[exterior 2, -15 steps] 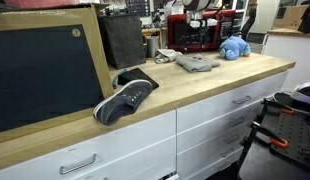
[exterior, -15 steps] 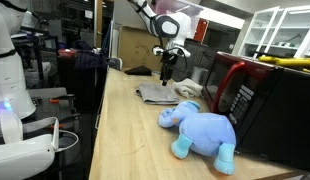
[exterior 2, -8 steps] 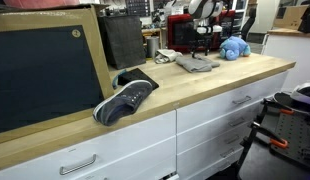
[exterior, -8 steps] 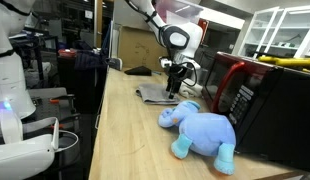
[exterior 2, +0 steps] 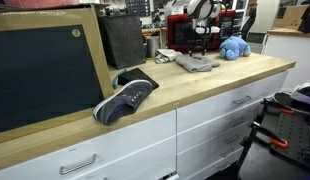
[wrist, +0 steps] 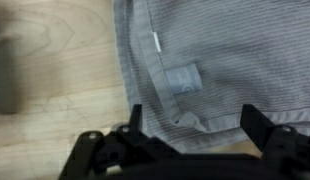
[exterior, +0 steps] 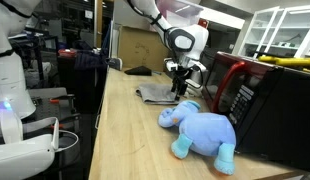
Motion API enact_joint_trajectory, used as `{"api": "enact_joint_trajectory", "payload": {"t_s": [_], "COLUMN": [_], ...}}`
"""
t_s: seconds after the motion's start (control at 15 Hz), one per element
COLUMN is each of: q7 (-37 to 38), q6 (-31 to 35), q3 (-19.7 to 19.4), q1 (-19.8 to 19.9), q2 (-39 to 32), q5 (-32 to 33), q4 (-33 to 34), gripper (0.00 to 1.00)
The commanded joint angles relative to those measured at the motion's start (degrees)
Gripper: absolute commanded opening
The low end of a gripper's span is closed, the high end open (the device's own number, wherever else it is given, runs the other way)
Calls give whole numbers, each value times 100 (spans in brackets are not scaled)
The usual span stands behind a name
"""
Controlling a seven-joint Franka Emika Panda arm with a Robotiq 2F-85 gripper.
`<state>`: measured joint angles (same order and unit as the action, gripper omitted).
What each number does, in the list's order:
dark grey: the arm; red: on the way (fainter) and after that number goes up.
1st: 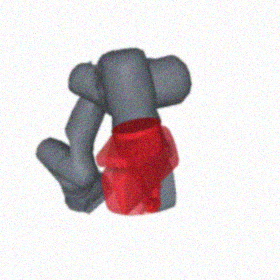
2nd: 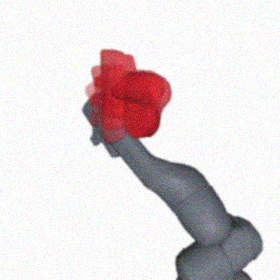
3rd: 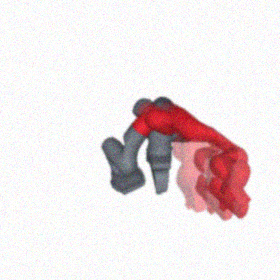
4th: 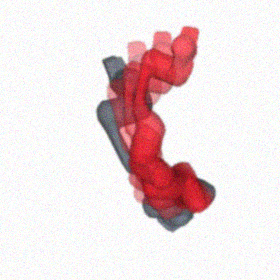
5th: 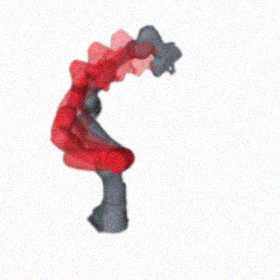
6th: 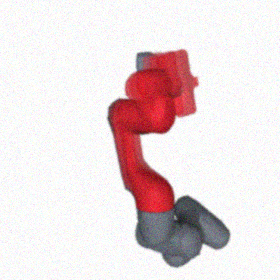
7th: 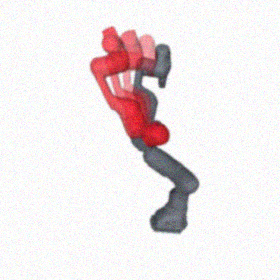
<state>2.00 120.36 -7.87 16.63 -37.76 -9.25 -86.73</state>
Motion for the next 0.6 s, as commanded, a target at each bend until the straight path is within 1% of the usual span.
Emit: {"api": "enact_joint_trajectory", "payload": {"t_s": [0.0, 0.27, 0.53], "q7": [-555, -971, -1070], "q6": [-336, -890, -1450], "q3": [122, 195, 252], "q1": [303, 564, 624], "q2": [-219, -243, -163], "q5": [-145, -287, -447], "q4": [436, 549, 615], "gripper": [100, 100, 100]}}
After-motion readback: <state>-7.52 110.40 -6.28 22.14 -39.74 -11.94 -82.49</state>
